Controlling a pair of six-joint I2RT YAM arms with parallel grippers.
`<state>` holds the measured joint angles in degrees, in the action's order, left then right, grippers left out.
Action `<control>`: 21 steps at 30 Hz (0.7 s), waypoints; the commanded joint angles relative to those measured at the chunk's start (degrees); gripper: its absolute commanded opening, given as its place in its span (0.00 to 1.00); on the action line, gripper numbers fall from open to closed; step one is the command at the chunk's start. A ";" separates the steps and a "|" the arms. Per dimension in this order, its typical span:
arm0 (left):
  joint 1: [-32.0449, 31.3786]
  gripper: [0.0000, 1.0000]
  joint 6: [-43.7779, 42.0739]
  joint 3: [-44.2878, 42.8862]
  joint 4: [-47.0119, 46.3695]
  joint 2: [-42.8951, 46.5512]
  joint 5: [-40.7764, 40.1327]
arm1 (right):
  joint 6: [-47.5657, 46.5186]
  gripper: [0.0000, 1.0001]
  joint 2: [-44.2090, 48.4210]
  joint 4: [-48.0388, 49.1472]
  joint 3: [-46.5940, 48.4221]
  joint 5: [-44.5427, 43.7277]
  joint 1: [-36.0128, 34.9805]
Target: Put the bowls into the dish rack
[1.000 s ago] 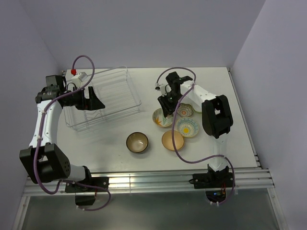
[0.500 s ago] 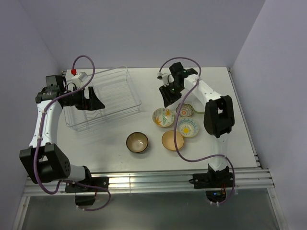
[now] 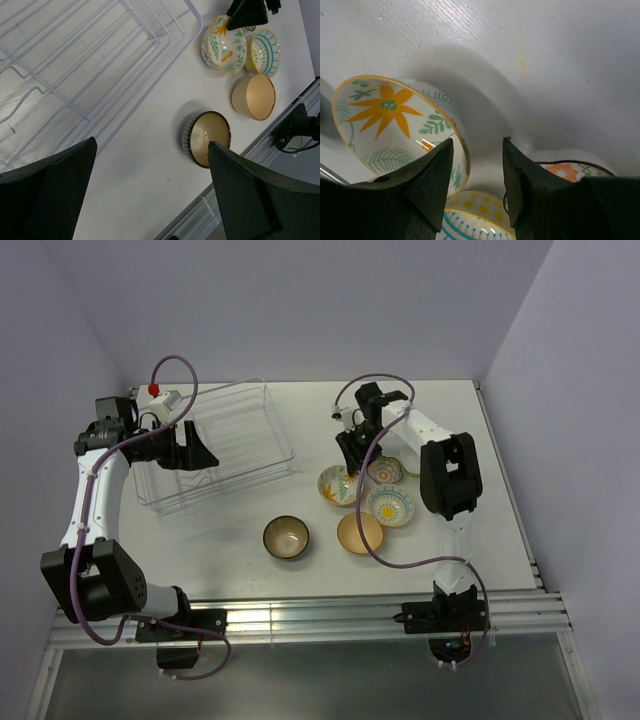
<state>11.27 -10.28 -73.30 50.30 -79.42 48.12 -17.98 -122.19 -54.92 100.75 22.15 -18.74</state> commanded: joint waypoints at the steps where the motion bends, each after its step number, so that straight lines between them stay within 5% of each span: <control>1: -0.19 0.99 -0.88 0.44 -1.52 0.05 0.84 | -1.01 0.51 -0.85 0.33 -0.82 1.05 -0.15; 10: -0.19 0.99 -0.88 0.70 -2.05 -0.30 1.10 | -0.39 0.45 -2.09 1.13 -3.01 5.36 -0.24; 19: -0.19 1.00 -0.09 -0.18 -2.75 0.14 0.40 | 1.10 0.00 -1.30 0.16 -2.49 9.05 -0.15; 21: -0.28 0.99 0.44 -1.31 -2.67 0.23 0.75 | 2.15 0.00 -0.77 -0.45 -1.70 10.79 0.28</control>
<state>11.27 -10.04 -72.75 49.56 -79.77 48.05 -17.28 -123.70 -54.54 97.36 29.04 -18.74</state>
